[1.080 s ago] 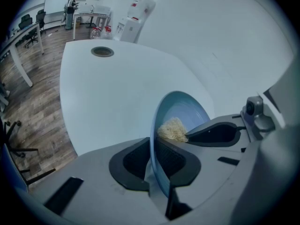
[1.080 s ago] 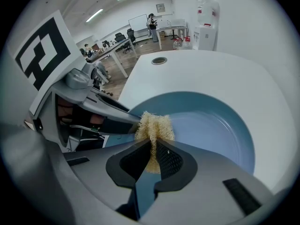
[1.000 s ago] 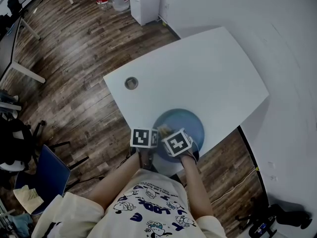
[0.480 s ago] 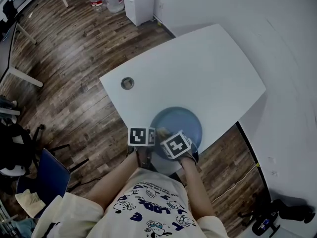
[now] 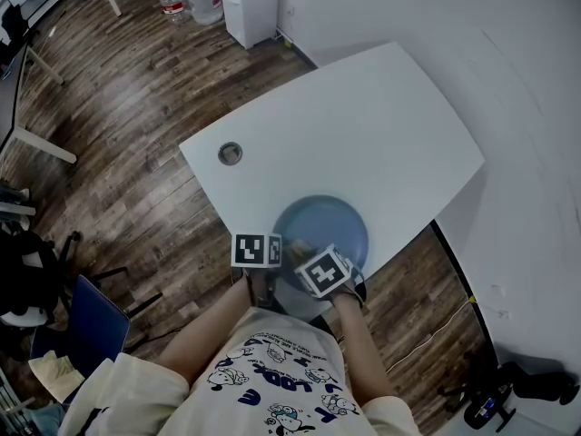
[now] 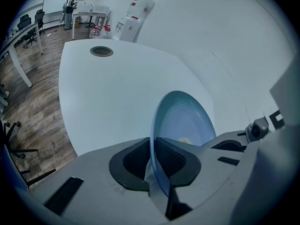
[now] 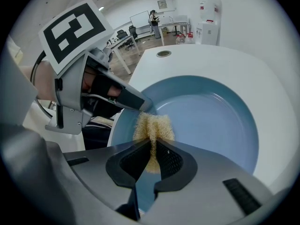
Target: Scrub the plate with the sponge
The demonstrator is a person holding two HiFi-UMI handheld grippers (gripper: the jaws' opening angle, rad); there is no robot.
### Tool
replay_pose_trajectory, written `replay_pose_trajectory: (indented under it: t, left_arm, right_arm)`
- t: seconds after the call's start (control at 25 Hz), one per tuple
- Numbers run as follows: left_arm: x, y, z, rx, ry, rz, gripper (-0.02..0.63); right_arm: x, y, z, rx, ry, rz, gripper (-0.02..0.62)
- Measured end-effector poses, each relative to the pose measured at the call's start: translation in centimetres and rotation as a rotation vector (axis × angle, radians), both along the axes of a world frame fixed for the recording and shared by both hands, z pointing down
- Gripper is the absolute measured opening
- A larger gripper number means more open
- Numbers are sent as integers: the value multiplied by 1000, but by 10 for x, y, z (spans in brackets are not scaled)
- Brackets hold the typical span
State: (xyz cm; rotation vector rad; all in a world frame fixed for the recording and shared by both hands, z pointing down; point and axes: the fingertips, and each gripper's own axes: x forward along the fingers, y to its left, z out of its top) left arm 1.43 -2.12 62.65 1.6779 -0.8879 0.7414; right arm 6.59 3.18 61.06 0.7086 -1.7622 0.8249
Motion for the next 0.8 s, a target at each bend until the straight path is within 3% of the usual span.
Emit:
replay_pose_trajectory:
  t: [0.8]
  left_arm:
    - [0, -1, -3, -1, 2, 20, 44]
  right_arm:
    - [37, 20, -4, -59, -16, 62, 49]
